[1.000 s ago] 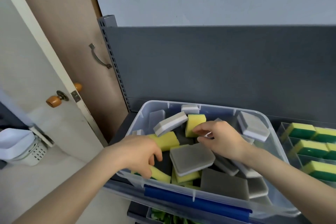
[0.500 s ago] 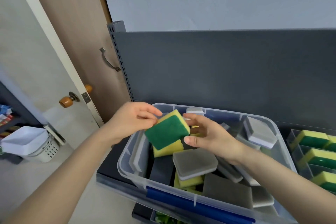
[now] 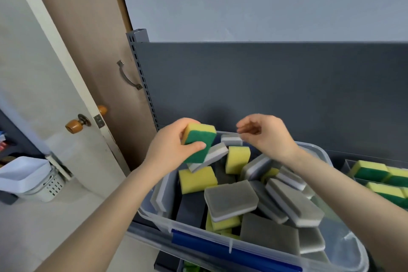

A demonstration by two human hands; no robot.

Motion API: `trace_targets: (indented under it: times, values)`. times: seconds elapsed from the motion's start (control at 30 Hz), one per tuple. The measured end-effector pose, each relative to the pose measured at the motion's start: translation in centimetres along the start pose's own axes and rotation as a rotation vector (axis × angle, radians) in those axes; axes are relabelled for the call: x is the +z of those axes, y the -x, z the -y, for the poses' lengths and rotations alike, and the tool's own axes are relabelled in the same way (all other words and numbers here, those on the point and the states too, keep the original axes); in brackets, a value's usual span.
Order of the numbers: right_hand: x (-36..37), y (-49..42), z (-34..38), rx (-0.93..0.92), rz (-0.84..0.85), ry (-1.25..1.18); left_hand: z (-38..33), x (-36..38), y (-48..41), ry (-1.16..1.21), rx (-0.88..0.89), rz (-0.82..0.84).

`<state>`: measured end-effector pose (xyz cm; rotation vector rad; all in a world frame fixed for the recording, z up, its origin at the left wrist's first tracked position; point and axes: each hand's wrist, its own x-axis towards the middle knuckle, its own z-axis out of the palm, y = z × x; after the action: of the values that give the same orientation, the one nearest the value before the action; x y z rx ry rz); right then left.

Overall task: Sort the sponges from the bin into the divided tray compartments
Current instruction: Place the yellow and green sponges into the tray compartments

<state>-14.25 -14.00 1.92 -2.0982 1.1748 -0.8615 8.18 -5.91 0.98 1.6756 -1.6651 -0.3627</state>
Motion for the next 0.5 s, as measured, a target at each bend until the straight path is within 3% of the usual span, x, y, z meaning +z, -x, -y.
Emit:
trace_targets:
  times: [0.13, 0.23, 0.5]
  values:
    - [-0.4, 0.4, -2.6, 0.052, 0.041, 0.227, 1.3, -0.1, 0.8, -0.009, -0.072, -0.072]
    - [1.8, 1.6, -2.5, 0.012, 0.164, 0.224, 1.6, -0.2, 1.1, -0.016, -0.087, -0.113]
    - [10.7, 4.8, 2.2, -0.451, 0.512, 0.649, 2.0, -1.7, 1.9, -0.033, -0.086, -0.260]
